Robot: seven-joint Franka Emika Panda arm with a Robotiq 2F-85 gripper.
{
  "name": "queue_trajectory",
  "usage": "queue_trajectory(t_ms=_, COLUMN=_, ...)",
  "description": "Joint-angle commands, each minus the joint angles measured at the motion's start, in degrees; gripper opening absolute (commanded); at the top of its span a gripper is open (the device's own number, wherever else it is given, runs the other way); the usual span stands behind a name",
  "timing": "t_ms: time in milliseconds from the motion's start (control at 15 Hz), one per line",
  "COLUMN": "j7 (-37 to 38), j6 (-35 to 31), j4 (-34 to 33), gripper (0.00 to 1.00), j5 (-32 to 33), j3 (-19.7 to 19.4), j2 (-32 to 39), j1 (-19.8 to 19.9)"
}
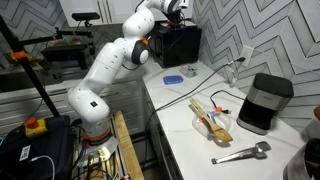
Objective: Put the cookie cutter on the microwave
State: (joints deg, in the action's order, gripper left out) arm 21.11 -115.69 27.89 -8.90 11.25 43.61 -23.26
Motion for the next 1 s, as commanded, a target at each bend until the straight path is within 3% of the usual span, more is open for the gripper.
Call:
queue_trajectory(t_ms=0, j7=1.1, j6=2.7, j4=-6.0, gripper=0.75, j5=0.5, j3=-1.2, j2=2.7, j1=-0.9)
queue_trajectory(t_ms=133, j7=0.8, j6=-0.9, j4=-1.2, gripper=0.90, j5=-0.1, j3=-0.8, j2=-0.8, j1=-0.2)
queue_trajectory(t_ms=267, j7=2.1, j6=-2.3, j4=-1.8, gripper=1.00, j5=0.1, j3=-1.2, j2=-2.3, j1=-0.4)
queue_trajectory(t_ms=800, j7=18.7, j6=4.8, j4=-0.7, gripper=1.00, j5=11.2, j3=-12.0, j2=-12.3, j1=0.2)
queue_trajectory(t_ms=867, j7=14.1, j6=1.7, j4=-1.7, gripper=1.00, j5=9.1, j3=-9.6, j2=-10.7, j1=0.7)
queue_trajectory(t_ms=933, j7=15.7, j6=2.8, j4=-1.7, gripper=1.00, j5=9.9, j3=-10.4, j2=-11.4, j1=0.8)
